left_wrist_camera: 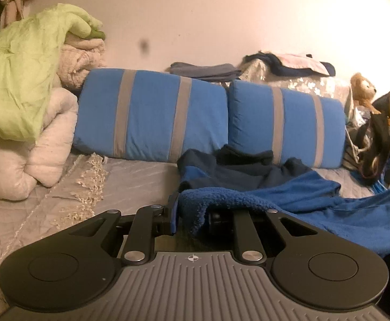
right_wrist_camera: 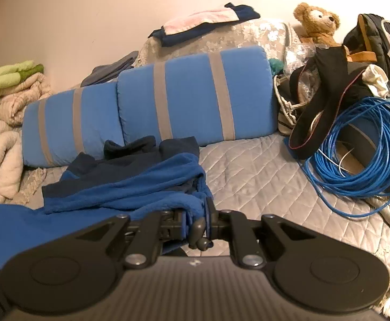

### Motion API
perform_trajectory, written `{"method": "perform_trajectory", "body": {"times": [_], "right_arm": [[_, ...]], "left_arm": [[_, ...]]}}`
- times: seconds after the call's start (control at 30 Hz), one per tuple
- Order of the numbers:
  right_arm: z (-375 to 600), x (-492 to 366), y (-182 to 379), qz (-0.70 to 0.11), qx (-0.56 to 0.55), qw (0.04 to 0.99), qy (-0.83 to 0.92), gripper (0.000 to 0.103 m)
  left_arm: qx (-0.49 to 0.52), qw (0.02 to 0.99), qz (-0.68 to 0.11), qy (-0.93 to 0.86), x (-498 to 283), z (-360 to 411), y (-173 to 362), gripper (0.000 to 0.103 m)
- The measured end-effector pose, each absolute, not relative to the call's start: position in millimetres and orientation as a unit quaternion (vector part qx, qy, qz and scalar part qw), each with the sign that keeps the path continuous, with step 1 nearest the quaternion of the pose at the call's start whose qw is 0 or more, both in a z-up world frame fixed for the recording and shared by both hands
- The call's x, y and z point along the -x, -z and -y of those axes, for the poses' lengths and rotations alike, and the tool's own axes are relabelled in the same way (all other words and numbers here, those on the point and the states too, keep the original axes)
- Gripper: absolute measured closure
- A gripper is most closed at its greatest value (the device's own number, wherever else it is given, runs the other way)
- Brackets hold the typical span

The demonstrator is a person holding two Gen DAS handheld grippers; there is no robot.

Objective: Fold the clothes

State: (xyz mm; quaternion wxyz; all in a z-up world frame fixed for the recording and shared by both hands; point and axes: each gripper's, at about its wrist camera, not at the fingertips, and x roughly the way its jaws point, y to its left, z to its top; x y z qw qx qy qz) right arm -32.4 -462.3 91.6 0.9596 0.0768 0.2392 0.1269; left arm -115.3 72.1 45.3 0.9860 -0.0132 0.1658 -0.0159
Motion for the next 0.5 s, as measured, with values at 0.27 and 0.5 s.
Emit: {"method": "perform_trajectory", "body": {"times": [0.27,0.5], "right_arm": [[481,42,-103,-0.232,-0.105,0.96,-0.117,0.091],[490,58,-109,-0.233,-0.105,0.959,-0.119,0.09]], "left_arm": [[-0.007,0.99,-0.142,-0.003,129,-69,-70,0.086],[-0.03,0.988,-0.153,-0.005,139,-68,-81,0.086]]}}
